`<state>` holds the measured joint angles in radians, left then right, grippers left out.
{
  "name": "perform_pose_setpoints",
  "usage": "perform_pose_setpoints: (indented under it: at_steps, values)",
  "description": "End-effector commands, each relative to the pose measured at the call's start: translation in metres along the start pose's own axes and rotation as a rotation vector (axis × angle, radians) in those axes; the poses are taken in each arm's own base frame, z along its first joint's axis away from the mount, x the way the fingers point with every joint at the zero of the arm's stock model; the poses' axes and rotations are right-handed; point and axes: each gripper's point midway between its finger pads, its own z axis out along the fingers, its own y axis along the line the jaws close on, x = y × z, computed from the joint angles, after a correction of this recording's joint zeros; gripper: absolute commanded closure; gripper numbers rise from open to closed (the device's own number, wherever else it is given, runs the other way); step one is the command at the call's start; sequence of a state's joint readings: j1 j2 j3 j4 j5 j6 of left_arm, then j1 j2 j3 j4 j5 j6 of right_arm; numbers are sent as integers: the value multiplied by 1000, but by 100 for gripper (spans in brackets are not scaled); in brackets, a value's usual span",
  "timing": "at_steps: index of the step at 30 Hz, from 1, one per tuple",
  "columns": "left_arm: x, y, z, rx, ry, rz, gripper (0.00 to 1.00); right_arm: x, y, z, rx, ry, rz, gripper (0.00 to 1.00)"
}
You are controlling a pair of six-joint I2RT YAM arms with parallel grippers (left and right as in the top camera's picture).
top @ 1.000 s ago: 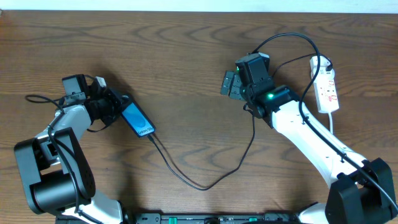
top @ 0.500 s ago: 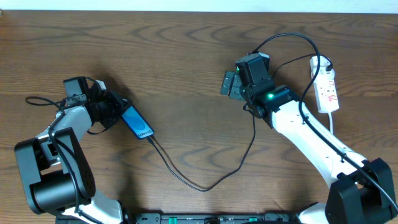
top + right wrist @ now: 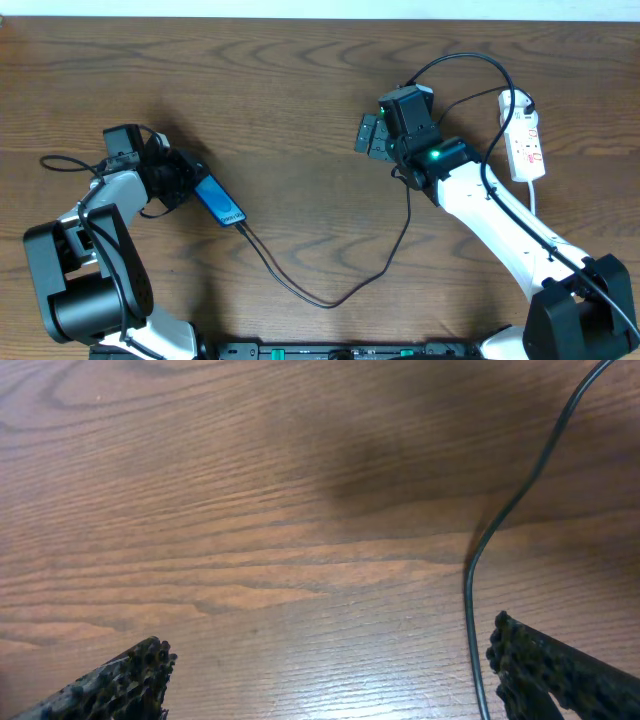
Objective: Plug charger to phone and switch on socket
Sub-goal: 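Lower the phone with the left gripper and lay it on the table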
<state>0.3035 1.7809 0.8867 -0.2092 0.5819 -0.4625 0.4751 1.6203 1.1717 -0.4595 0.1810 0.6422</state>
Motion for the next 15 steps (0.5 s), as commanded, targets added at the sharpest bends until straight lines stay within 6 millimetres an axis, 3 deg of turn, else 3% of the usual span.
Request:
perform_pose_setpoints:
  at_steps: [1,5,15]
  values:
    - [6,10,4,-34,20,4,93,-7,-1,-4,8,-23,-4,1]
    - [8,20,3,-89,17,-8,93,-7,-1,-4,8,-23,-4,1]
    - [10,23,4,-102,22,-14,93,-7,-1,-4,8,-23,-4,1]
